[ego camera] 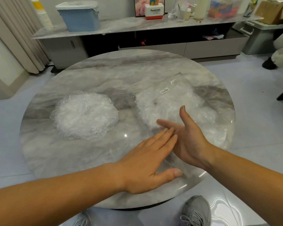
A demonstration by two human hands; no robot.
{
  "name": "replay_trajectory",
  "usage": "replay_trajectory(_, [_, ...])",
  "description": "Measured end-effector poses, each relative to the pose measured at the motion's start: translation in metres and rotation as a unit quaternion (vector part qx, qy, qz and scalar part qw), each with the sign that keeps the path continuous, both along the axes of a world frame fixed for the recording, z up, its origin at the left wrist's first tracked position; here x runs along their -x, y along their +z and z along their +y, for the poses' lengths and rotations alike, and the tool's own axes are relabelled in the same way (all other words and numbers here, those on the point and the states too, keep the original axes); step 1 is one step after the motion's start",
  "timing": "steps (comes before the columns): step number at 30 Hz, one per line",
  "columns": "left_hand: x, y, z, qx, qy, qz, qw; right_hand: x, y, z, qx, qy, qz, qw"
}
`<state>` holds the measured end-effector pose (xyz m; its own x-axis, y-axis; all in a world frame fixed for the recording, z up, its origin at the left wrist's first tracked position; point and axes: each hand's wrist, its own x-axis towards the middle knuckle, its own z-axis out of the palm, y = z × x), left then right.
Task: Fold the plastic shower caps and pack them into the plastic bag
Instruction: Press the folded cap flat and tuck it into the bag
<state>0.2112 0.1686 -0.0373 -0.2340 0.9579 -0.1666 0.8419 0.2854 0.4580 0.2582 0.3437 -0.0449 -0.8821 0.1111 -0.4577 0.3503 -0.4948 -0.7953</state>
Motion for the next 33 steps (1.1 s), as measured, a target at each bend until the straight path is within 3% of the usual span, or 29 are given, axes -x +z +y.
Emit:
replay_trajectory(11, [0.011, -0.008, -0.007, 0.028, 0.02, -0.01, 0.999, -0.033, -0.006, 0.002, 0.017, -0.096, 0.017, 0.995])
replay_trajectory(16, [0.013, -0.01, -0.007, 0.022, 0.013, 0.011, 1.0, -0.05, 0.009, 0.003, -0.135, -0.091, -0.019, 0.986])
replay_trajectory(22, [0.015, -0.006, -0.013, -0.013, 0.009, -0.001, 1.0, -0.055, 0.038, 0.01, -0.419, -0.058, -0.027, 0.906])
replay_trajectory(26, [0.032, 0.001, -0.036, -0.036, 0.064, 0.042, 0.996, -0.047, 0.048, -0.002, -0.459, -0.02, 0.049, 0.887])
replay_trajectory(33, [0.096, -0.009, -0.097, 0.109, 0.279, 0.169, 0.939, -0.018, 0.04, -0.053, -0.562, 0.175, 0.128, 0.798])
